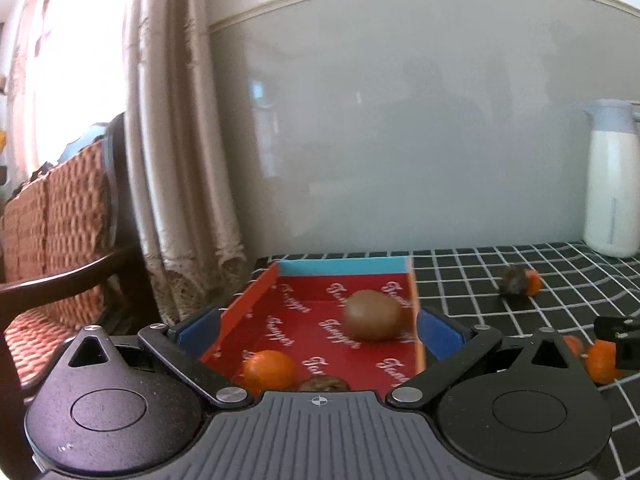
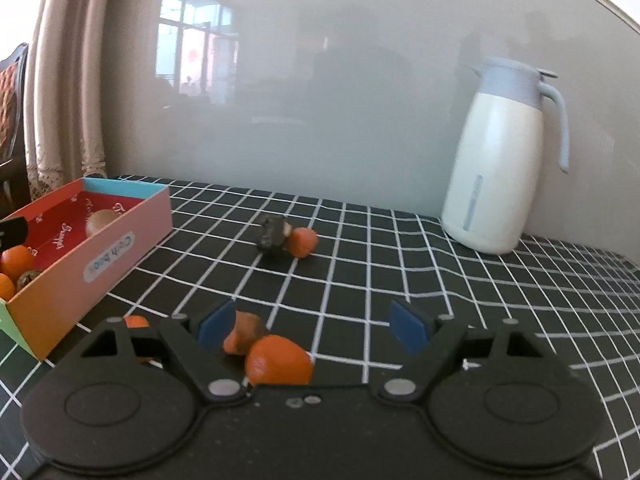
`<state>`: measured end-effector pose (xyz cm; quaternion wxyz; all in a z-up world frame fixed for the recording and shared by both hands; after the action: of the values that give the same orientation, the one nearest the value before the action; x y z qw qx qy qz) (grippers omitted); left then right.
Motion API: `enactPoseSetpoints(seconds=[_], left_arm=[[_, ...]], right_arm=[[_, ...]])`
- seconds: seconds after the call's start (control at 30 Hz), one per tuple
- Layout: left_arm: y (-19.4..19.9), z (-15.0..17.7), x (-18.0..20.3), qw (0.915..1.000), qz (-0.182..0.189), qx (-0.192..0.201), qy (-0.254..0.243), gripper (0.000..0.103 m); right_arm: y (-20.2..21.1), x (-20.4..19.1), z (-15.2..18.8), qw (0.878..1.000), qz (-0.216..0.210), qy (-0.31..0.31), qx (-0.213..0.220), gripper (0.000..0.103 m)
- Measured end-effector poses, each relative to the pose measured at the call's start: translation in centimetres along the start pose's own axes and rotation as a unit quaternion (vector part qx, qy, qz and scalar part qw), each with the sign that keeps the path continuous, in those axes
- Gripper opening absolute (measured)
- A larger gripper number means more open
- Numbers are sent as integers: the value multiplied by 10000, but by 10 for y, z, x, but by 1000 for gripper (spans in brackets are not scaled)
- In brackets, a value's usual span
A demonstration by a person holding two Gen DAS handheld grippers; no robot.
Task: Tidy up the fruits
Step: 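Reach the right tool to a dark dried fruit and grasp it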
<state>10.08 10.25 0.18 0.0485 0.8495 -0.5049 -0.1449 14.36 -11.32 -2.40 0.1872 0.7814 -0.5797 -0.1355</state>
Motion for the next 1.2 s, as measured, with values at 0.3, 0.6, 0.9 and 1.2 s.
enactPoseSetpoints(seconds=[0.3, 0.6, 0.9, 1.2], left_arm=[[-31, 10, -28, 9962, -586, -284, 574, 103], [-57, 13, -27, 9914, -657, -681, 904, 103], [-61, 9, -29, 9920, -476, -651, 971, 103], [-68, 8, -47, 9907, -501, -643, 1087, 103]], right_arm=[[-36, -9, -31, 9995, -109, -192, 209, 84], [-84, -16, -40, 9989, -204, -423, -27, 80], [-133, 2, -46, 9897, -255, -1296, -561, 66], [-154, 11, -51, 9866, -167, -1356, -895, 31]])
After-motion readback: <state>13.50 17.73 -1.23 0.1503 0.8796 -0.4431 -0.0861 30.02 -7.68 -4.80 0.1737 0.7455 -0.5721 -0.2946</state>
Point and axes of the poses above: each gripper's, at about its wrist camera, not at the fingertips, and y roughly against the way its jaws point, x to its right, z to its underside, the point moved 5 cm from there along -y, roughly the way its jaws point, and after that the axes turned 11 degrees about -z, right-handed, at the moved point
